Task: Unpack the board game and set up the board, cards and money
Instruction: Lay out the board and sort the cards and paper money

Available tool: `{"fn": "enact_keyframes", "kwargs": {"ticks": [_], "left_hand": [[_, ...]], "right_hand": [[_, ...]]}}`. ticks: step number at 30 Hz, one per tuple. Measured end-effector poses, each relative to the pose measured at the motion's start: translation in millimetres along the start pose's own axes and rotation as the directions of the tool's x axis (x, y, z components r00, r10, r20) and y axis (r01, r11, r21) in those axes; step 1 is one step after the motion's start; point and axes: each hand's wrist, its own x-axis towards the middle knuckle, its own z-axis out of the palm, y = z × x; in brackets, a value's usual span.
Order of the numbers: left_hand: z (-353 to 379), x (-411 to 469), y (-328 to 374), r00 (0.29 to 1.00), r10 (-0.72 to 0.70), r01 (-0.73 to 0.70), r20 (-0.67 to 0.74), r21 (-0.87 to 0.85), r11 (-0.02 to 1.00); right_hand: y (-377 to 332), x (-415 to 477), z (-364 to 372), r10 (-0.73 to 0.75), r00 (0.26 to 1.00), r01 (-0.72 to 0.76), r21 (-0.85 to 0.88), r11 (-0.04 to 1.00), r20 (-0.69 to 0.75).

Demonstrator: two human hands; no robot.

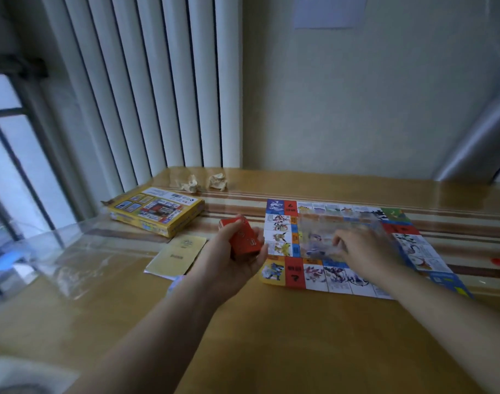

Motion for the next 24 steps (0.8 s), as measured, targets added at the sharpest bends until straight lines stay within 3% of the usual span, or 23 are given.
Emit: {"fn": "enact_keyframes", "kwargs": {"ticks": [8,15,24], "left_hand": [[-35,-9,69,0.977,0.197,-0.192,0.082,-0.066,0.979],[-67,-27,130,0.923,0.38,-0.384,-0.055,-0.114,0.916],[-99,-31,150,0.908,0.393,-0.405,-0.146,-0.061,0.912]], "right_hand": [[-123,39,-38,-0.325,0.923,0.359,0.159,0.92,-0.208],[-259,87,-33,-0.539,0.791,0.591,0.135,0.795,-0.29],[-315,115,-13,-0.601,0.796,0.604,0.181,0.776,-0.077]]}}
